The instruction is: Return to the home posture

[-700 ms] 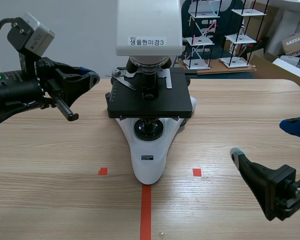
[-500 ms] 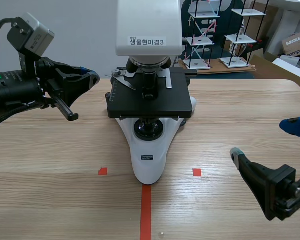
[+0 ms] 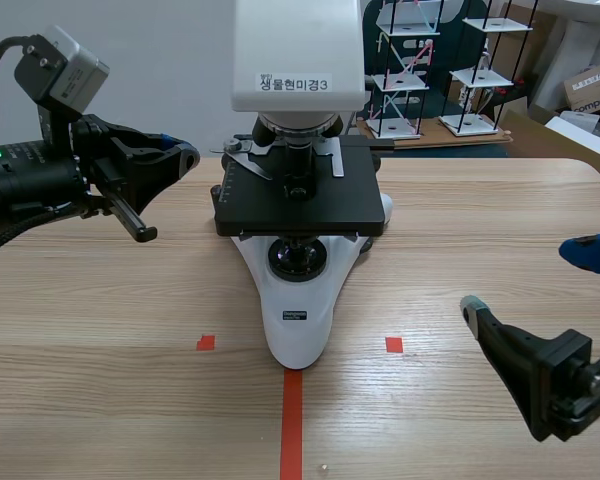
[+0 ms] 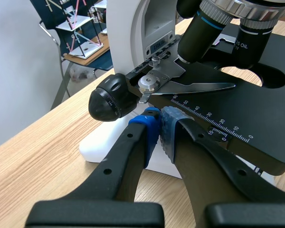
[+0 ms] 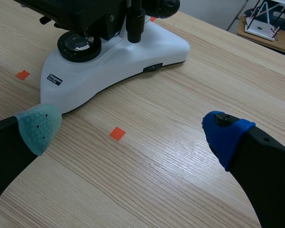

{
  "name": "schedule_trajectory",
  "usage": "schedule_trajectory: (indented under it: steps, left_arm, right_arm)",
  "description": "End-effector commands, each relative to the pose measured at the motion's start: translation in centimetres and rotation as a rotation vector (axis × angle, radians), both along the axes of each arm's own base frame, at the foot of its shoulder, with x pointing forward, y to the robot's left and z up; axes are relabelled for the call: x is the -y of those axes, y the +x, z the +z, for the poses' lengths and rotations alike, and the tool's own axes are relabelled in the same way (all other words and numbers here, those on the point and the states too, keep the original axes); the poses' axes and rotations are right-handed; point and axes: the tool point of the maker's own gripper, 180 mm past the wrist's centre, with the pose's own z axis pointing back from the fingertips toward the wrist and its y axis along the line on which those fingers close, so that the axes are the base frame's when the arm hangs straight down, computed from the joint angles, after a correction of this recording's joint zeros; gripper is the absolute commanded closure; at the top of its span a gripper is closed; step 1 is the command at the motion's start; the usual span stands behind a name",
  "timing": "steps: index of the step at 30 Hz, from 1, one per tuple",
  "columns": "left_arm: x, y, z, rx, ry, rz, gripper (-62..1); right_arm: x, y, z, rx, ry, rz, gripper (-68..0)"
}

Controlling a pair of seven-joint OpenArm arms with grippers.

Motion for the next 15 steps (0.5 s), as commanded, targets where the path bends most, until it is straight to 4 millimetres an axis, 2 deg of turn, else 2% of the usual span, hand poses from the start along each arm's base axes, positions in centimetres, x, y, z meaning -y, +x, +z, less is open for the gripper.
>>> schedule_trajectory:
  steps: [1,10,15]
  left_arm:
    - [0.2,0.0,1.2,0.033,-0.033,-0.004,-4.1]
    - [-1.8,-0.5,0.4,0.016,-0.039,0.049,-4.3]
    - [-3.4,-1.7,0.3,0.010,-0.043,0.093,-5.4]
  right_arm:
    - [-0.1,0.4,1.0,0.032,0.008,0.009,-67.9]
    - [-0.1,0.4,1.0,0.032,0.008,0.009,-67.9]
    - [-0.1,0.4,1.0,0.032,0.008,0.009,-67.9]
